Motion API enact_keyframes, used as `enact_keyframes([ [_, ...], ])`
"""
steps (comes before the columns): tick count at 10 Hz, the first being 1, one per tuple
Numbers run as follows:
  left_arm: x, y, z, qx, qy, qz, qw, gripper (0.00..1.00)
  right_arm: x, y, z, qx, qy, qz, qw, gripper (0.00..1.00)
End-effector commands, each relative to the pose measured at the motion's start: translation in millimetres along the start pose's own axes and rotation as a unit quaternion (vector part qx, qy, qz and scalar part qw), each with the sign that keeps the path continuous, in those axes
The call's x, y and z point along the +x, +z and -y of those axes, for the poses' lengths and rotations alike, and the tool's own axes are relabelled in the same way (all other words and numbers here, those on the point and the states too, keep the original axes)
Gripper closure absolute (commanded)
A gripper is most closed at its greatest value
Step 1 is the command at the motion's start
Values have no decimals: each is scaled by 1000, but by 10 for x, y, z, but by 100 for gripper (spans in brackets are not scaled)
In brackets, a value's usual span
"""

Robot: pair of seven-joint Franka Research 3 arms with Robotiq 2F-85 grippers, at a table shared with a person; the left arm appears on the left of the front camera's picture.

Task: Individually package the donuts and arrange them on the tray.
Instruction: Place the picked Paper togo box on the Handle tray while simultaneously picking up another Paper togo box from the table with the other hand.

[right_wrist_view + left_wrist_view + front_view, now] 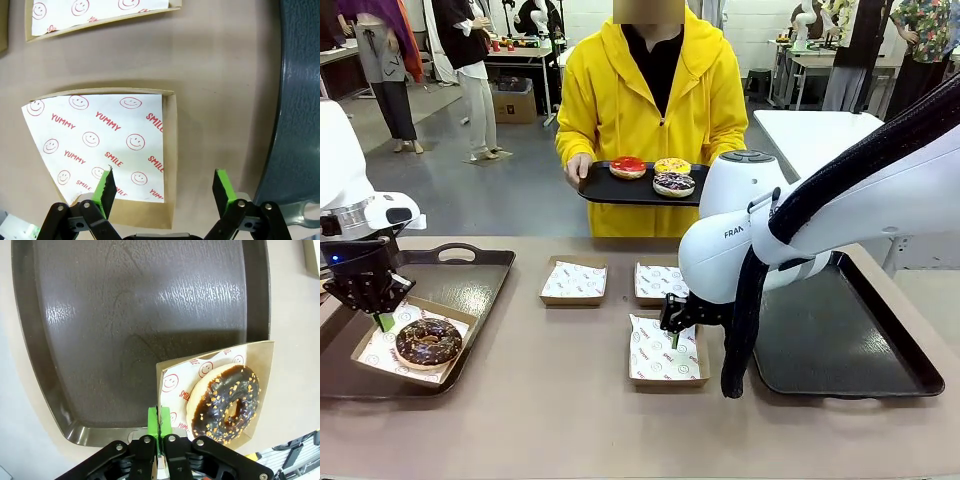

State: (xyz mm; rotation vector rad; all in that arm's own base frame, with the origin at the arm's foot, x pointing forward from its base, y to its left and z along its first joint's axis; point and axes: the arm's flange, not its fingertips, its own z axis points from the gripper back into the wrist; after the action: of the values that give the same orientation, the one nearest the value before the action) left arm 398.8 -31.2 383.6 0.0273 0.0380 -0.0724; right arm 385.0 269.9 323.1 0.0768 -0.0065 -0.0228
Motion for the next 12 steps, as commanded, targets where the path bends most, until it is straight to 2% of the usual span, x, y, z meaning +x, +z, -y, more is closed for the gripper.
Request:
enact_keyframes([
  [1,100,-18,-25,-1,13,8,1000,99,5,-104,7,-7,-13,11,1000,0],
  [5,178,-107,-56,16,46,12,999,99,4,-126,47,1,-12,7,1000,0],
  [9,198,-147,-65,18,47,16,999,99,0,-139,63,4,-10,4,1000,0],
  [10,200,-156,-76,15,36,17,999,47,-6,-142,64,4,-1,4,1000,49],
  [11,184,-156,-69,17,38,16,999,43,-3,-147,61,3,0,3,1000,57],
  [12,176,-153,-70,16,37,17,999,0,-2,-150,56,5,-2,4,1000,100],
])
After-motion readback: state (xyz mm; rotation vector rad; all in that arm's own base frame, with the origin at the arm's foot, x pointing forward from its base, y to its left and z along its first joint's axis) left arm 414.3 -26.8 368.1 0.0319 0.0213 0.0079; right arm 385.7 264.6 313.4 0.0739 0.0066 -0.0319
